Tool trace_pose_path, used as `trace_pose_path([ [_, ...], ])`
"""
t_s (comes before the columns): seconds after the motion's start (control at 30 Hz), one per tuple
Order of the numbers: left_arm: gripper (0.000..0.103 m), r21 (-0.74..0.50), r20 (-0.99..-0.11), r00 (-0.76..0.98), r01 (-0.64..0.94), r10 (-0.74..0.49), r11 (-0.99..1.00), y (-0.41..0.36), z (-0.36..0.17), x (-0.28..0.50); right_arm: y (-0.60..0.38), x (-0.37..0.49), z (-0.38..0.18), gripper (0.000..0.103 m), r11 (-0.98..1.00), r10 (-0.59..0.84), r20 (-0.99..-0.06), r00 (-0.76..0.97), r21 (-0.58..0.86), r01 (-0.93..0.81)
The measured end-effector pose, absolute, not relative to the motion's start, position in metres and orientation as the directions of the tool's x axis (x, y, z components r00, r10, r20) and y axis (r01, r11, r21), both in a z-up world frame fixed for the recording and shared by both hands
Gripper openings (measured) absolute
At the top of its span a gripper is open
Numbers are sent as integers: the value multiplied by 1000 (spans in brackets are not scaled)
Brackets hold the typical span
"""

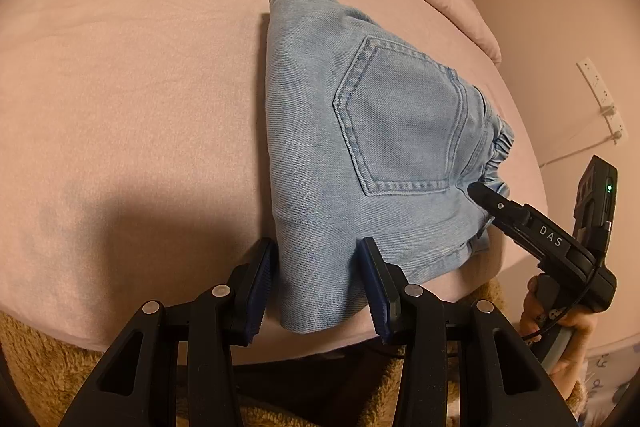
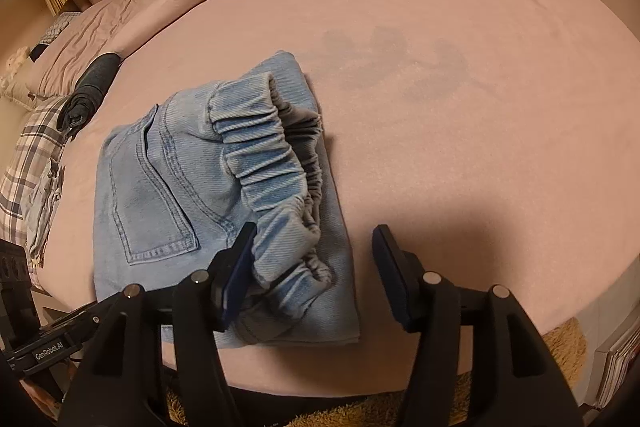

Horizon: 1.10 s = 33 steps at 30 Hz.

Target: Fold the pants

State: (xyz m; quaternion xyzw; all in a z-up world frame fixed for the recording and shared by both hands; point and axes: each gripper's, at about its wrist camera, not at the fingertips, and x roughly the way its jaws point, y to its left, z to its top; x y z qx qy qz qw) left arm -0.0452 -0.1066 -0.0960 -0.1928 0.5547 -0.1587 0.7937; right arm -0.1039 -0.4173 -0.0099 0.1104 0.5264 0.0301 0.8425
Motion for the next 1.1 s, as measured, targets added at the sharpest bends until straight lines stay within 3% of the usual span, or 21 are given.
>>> trace_pose_path([
  [0.53, 45, -463, -828, 312, 87, -466, 882, -107, -85, -32, -425, -104, -9, 64, 972, 165, -883, 440, 222, 82],
  [0.67, 45, -473, -799, 372, 96, -472, 876, -95, -68, -23, -426, -104, -6, 70, 974, 152, -883, 444, 210, 84],
  [0.73, 58, -492, -784, 382, 97, -489, 865, -87, -65, -16, -427, -104, -4, 73, 975, 146, -883, 446, 204, 86],
  [0.83, 68, -496, -768, 413, 103, -491, 862, -80, -61, -10, -430, -105, 4, 75, 971, 168, -875, 454, 226, 76],
  [1.0, 71, -518, -744, 424, 120, -515, 847, -76, -65, -2, -438, -107, 20, 88, 970, 169, -851, 497, 234, 70],
  [1.1, 72, -507, -755, 404, 140, -516, 851, -85, -73, 2, -443, -105, 23, 89, 968, 179, -843, 507, 242, 61],
])
